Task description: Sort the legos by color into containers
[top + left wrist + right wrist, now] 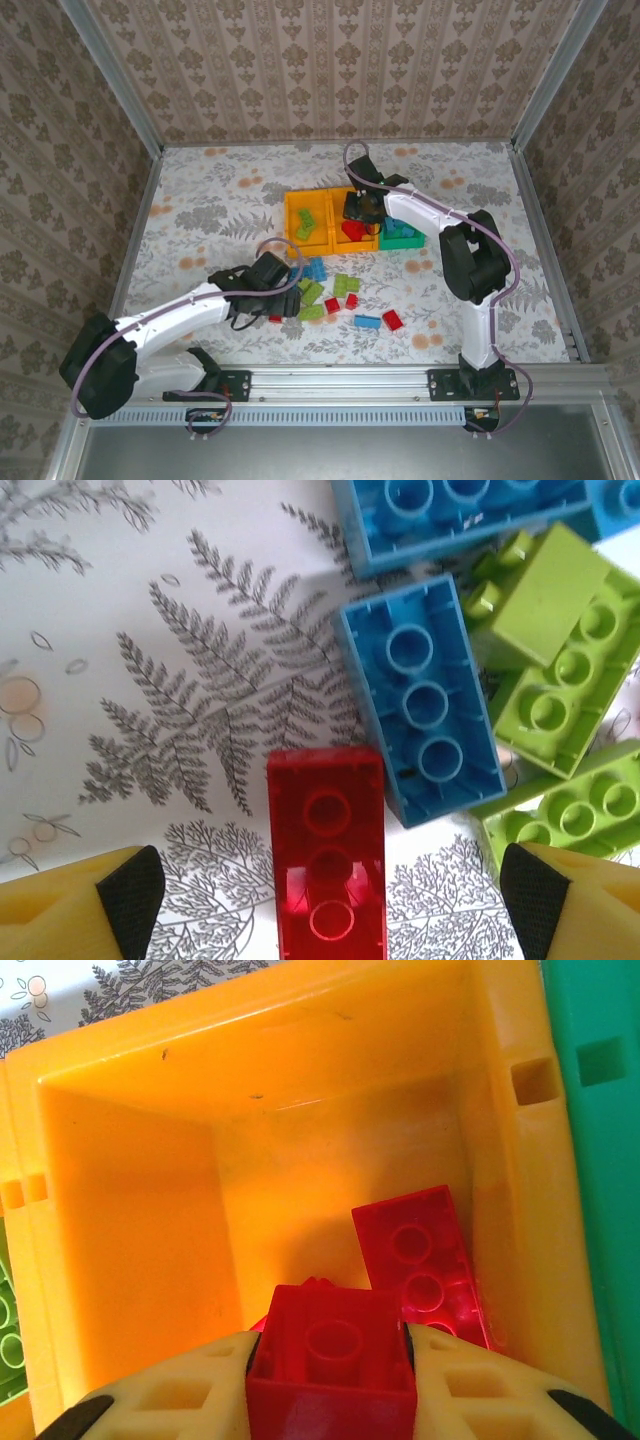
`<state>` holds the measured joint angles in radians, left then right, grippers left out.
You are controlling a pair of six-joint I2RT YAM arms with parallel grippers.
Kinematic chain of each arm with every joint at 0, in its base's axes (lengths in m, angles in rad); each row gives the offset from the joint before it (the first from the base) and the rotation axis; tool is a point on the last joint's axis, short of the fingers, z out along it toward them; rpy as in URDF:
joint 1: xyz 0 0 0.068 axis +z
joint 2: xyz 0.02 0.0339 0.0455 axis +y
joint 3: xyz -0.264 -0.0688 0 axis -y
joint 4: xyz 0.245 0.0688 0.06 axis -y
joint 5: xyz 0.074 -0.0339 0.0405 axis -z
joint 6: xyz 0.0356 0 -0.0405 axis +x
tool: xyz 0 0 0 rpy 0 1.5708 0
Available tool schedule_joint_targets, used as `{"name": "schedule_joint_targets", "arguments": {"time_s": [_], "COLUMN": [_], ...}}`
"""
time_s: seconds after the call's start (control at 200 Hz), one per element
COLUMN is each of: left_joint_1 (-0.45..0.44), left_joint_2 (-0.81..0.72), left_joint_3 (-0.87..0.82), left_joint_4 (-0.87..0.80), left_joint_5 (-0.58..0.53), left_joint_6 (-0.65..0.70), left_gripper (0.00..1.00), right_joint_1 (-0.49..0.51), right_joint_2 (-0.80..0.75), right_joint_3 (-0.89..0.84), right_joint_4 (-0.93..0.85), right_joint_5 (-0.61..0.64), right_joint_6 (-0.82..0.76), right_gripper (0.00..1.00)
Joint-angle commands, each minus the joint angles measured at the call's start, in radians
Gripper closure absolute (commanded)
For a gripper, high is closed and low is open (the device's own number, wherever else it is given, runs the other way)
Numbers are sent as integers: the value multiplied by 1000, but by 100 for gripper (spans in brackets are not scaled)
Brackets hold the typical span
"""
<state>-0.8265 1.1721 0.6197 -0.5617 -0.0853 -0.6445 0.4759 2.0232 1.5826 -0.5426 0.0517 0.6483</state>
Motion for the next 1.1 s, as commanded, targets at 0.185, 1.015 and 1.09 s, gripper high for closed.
{"name": "schedule_joint_targets", "arguments": {"time_s": [0.185, 1.015, 1.09], "left_joint_1": [-13, 7, 7], "left_joint_2": [42, 93, 67], "left_joint_3": [-42, -51, -46], "left_joint_4": [18, 22, -2], "left_joint_5": [13, -13, -30], "left_joint_6": [-54, -86, -94], "left_gripper": [14, 69, 71], "right_joint_1": [6, 12, 8], "right_joint_2": [-4, -218, -258], "right_joint_3": [37, -50, -77], "right_joint_4": [-30, 27, 33], "right_joint_5": [-10, -24, -9], "right_joint_6": [-12, 1, -6], "right_gripper": [56, 24, 22]}}
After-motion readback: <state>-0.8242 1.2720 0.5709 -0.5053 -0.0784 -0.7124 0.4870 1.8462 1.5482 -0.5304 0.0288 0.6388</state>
